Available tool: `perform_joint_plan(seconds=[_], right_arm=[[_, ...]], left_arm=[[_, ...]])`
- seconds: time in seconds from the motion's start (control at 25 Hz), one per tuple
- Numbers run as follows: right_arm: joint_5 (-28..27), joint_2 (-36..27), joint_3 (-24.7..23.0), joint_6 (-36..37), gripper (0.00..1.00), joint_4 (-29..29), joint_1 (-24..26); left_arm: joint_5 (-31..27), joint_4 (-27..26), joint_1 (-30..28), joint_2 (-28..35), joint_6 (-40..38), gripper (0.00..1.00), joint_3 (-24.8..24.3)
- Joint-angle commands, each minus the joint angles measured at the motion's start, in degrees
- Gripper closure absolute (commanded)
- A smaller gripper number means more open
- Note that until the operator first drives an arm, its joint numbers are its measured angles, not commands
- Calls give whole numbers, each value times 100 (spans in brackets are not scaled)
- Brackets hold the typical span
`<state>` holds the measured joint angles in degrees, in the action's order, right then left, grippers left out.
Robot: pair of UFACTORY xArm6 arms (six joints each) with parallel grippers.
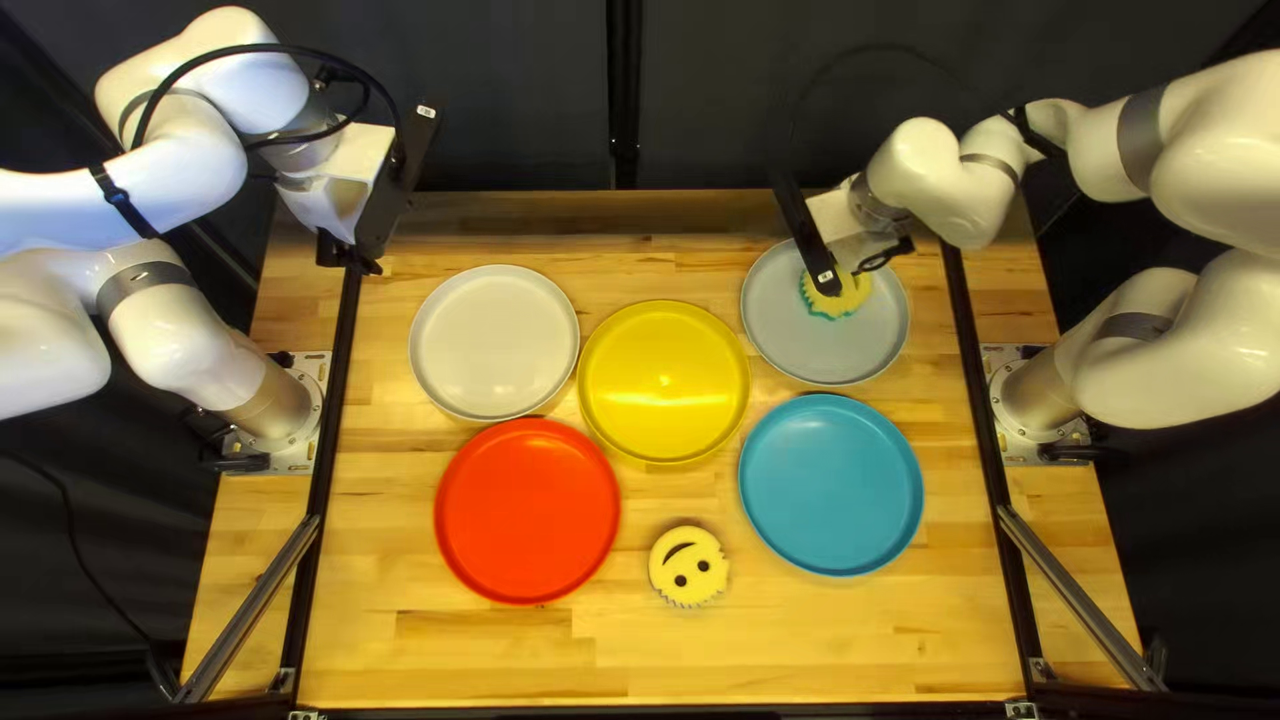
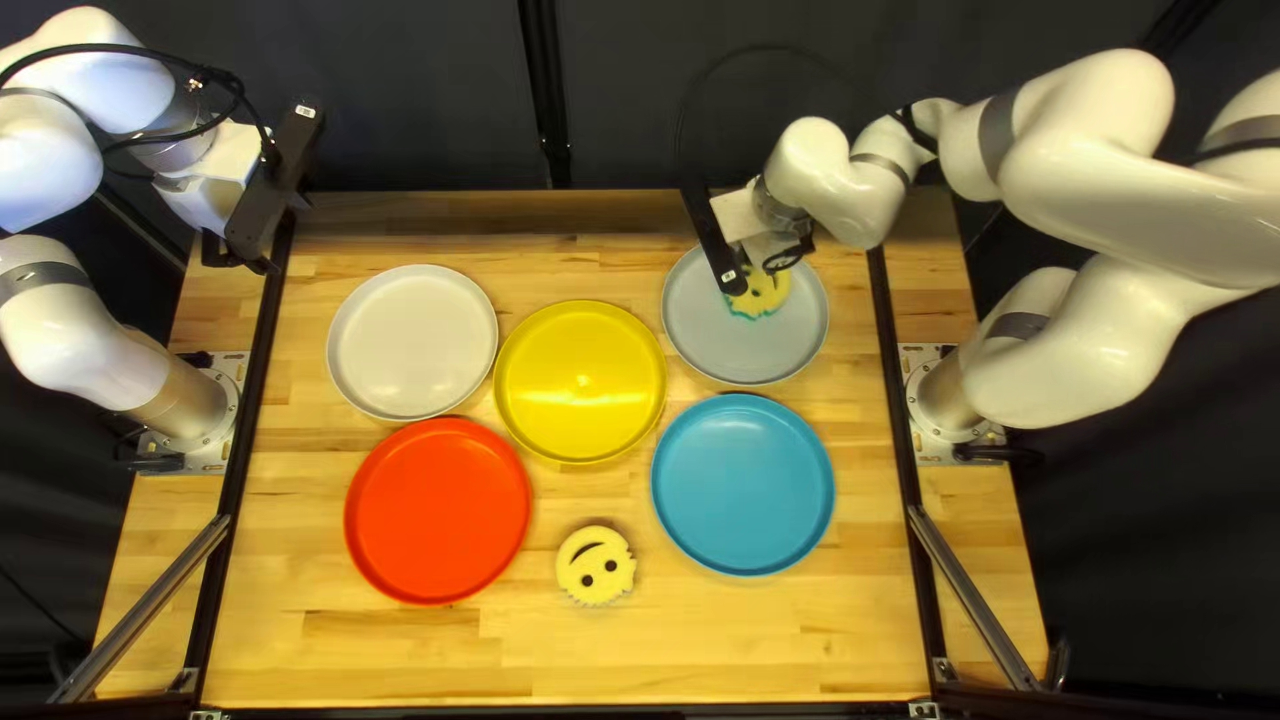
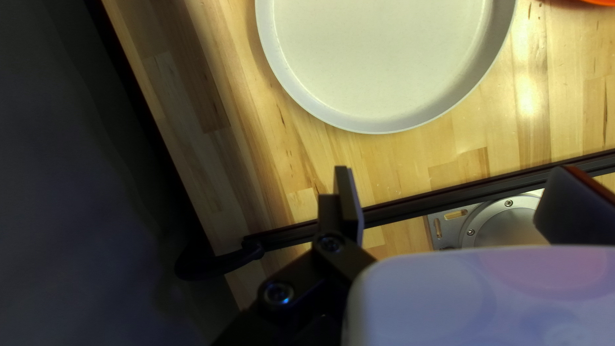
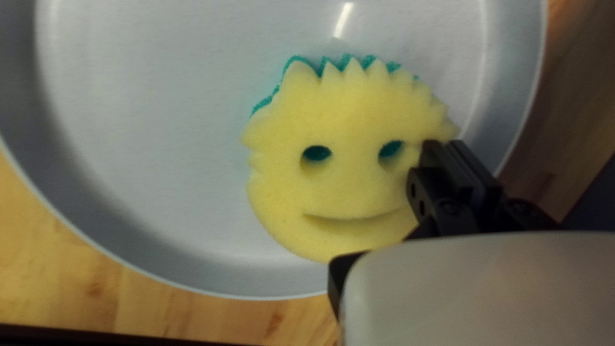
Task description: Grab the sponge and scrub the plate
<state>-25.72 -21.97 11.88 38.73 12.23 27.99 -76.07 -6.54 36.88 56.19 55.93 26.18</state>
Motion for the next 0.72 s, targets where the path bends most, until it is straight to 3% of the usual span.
perform_joint_plan(seconds=[0.04, 0.2, 0.72], right_arm=[[-168, -250, -163, -789, 100, 356, -601], [-116, -45, -45, -971, 100, 507, -690], [-112, 1450, 1372, 86, 100, 223, 501]], left_arm=[[0, 0, 0, 0, 0, 0, 0], [0, 0, 0, 0, 0, 0, 0], [0, 0, 0, 0, 0, 0, 0]])
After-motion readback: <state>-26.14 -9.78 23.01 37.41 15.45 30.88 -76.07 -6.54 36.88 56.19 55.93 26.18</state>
